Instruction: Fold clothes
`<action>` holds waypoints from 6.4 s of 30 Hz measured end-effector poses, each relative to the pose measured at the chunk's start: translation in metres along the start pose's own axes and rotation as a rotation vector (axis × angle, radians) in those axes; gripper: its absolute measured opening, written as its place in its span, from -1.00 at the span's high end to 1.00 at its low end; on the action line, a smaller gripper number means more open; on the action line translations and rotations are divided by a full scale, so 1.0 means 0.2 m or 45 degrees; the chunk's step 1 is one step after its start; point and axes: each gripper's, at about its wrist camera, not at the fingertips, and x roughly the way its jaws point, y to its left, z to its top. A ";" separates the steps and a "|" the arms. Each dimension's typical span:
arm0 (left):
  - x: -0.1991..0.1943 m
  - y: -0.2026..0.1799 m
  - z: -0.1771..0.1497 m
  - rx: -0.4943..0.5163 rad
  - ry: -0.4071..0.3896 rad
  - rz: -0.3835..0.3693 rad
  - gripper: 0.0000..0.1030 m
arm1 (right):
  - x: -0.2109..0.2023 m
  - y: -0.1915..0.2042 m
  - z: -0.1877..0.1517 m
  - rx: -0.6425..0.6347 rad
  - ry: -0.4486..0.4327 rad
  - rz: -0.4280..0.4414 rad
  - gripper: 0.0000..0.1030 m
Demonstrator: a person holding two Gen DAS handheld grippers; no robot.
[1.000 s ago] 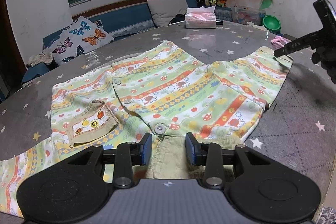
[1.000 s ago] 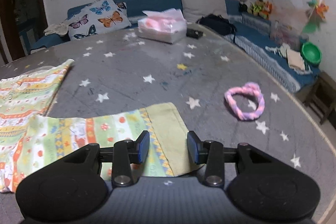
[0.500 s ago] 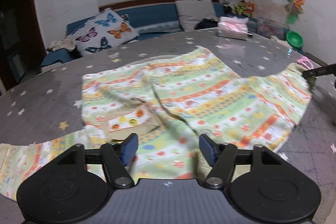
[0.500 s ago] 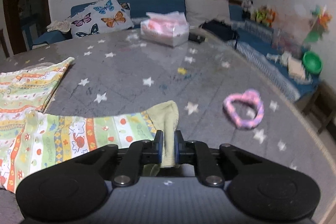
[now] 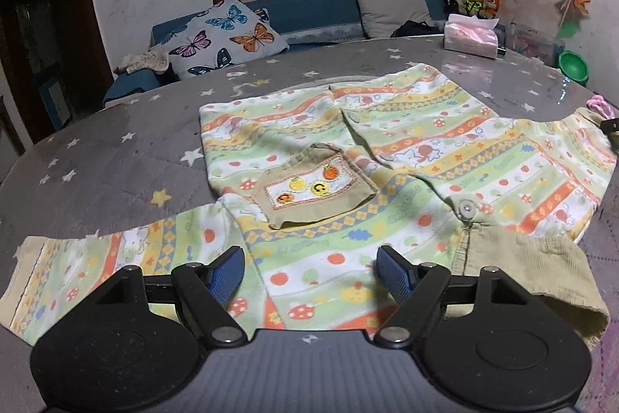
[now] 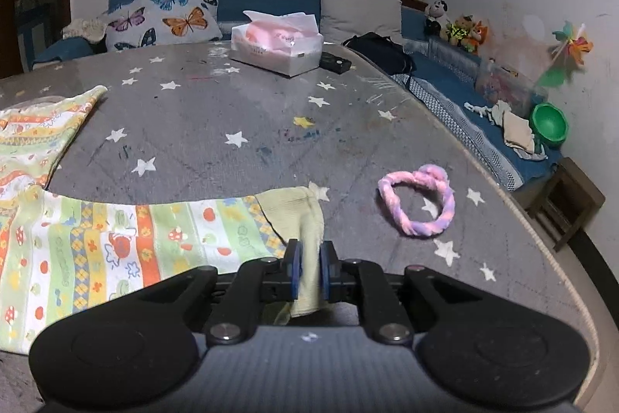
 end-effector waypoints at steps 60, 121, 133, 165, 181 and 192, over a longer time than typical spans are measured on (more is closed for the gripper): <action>0.72 0.45 0.64 -0.255 0.082 0.066 0.80 | 0.54 1.02 0.71 -0.222 -0.080 0.469 1.00; 0.70 0.45 0.68 -0.199 -0.021 0.044 -0.07 | 0.53 1.40 0.80 -0.410 -0.001 0.614 0.62; 0.24 0.35 0.40 -0.175 -0.026 0.065 -0.68 | 0.02 1.32 0.46 -0.527 0.035 0.774 0.02; -0.35 0.65 -0.32 -0.878 -0.075 0.318 -0.72 | -0.73 1.85 -0.33 -1.029 -0.197 0.996 1.00; -0.27 0.92 -0.28 -1.110 -0.094 0.584 0.34 | -0.75 1.66 -0.19 -0.877 -0.272 0.931 0.09; -0.42 1.00 -0.29 -1.242 -0.309 0.425 0.92 | -0.68 1.09 -0.09 -0.559 -0.271 0.706 -0.01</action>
